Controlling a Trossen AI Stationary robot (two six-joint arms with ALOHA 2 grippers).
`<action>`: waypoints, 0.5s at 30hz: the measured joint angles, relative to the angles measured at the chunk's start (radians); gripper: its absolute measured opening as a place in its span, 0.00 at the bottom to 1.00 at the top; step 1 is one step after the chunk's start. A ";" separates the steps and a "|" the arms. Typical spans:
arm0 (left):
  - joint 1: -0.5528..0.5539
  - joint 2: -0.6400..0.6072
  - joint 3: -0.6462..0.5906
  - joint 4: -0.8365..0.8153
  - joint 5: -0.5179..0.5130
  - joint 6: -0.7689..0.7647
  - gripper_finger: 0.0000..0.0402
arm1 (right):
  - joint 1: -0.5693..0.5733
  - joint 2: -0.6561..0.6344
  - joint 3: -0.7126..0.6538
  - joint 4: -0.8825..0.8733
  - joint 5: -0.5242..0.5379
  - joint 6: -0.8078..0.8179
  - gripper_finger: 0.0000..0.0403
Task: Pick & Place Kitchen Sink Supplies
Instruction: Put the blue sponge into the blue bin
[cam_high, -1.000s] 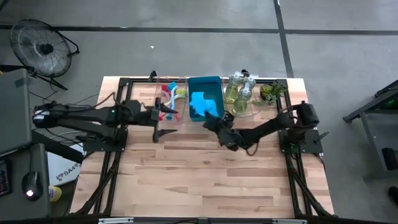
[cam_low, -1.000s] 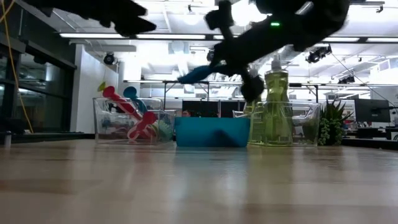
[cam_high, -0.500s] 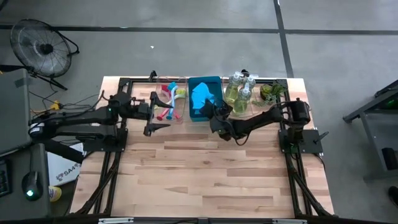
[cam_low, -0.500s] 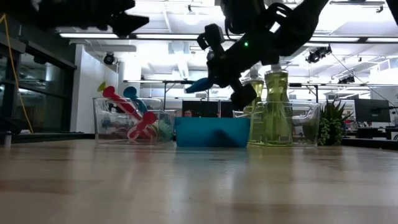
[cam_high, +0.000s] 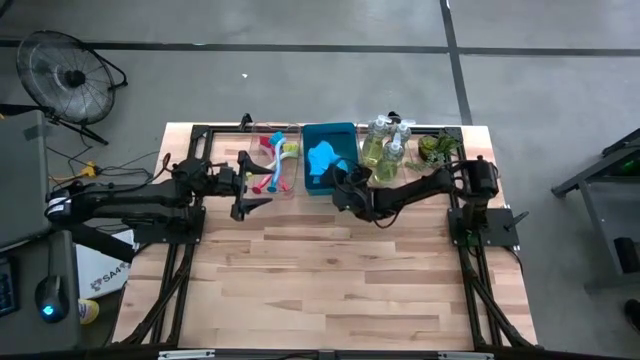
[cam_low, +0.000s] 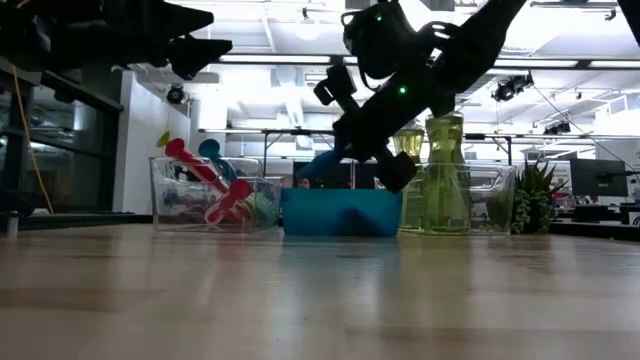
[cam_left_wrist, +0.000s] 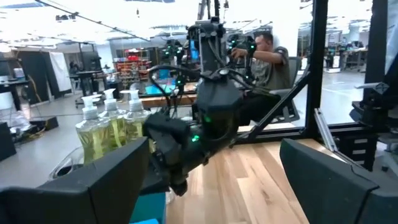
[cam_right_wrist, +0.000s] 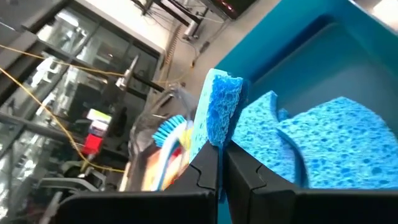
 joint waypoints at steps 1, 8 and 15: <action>0.000 0.000 0.000 0.000 0.004 0.000 0.89 | -0.003 0.000 0.000 -0.011 -0.004 0.005 0.00; 0.000 0.000 0.000 -0.001 0.011 0.000 0.89 | -0.047 0.000 0.000 -0.097 -0.085 0.061 0.00; 0.000 0.000 0.000 -0.001 0.035 0.000 0.89 | -0.057 0.000 0.000 -0.100 -0.114 0.065 0.04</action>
